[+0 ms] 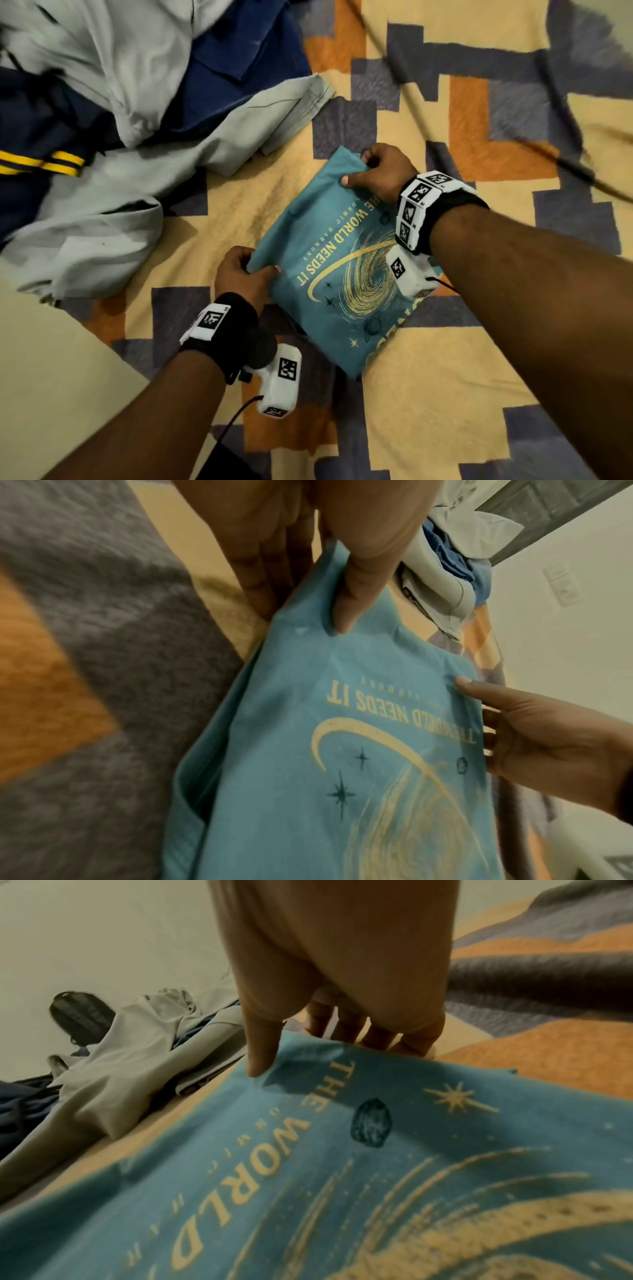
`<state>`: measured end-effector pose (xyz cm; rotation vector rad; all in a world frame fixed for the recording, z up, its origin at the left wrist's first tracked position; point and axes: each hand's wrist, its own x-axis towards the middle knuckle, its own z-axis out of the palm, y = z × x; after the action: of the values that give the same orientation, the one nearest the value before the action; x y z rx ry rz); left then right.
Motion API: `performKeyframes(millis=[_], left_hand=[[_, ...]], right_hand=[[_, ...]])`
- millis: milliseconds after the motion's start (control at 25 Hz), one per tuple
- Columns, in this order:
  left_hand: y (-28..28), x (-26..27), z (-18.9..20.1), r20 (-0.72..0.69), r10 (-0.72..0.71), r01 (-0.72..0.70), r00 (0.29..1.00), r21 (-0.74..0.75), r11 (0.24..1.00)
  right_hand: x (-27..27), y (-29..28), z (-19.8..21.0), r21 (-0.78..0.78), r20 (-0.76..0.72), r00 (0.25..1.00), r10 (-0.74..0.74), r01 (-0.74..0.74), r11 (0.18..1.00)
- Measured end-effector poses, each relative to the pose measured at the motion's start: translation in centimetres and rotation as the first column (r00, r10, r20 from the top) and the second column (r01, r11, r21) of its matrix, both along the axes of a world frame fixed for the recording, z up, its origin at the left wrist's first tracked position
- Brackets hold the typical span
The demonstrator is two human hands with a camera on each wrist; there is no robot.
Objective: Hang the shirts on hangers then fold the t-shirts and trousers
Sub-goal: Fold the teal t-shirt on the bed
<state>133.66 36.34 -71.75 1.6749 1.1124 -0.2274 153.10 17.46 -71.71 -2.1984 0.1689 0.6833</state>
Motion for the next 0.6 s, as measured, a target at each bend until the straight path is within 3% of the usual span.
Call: performKeyframes(millis=[120, 360, 480, 600], left_hand=[[0.1, 0.1, 0.6, 0.108, 0.085, -0.071, 0.991, -0.125, 0.99], [2.4, 1.2, 2.0, 0.049, -0.101, 0.102, 0.994, -0.016, 0.995], [1.6, 1.6, 6.4, 0.134, -0.197, 0.2, 0.971, -0.01, 0.98], [-0.3, 0.6, 12.4, 0.179, -0.367, 0.367, 0.913, 0.032, 0.93]], right_hand=[[0.1, 0.4, 0.5, 0.103, 0.056, 0.998, -0.029, 0.024, 0.994], [-0.1, 0.2, 5.1, 0.01, 0.226, 0.966, 0.125, -0.13, 0.991], [-2.4, -2.0, 10.7, 0.05, 0.274, 0.952, 0.14, -0.159, 0.986], [-7.6, -6.1, 17.0, 0.124, 0.275, 0.961, 0.011, -0.047, 0.991]])
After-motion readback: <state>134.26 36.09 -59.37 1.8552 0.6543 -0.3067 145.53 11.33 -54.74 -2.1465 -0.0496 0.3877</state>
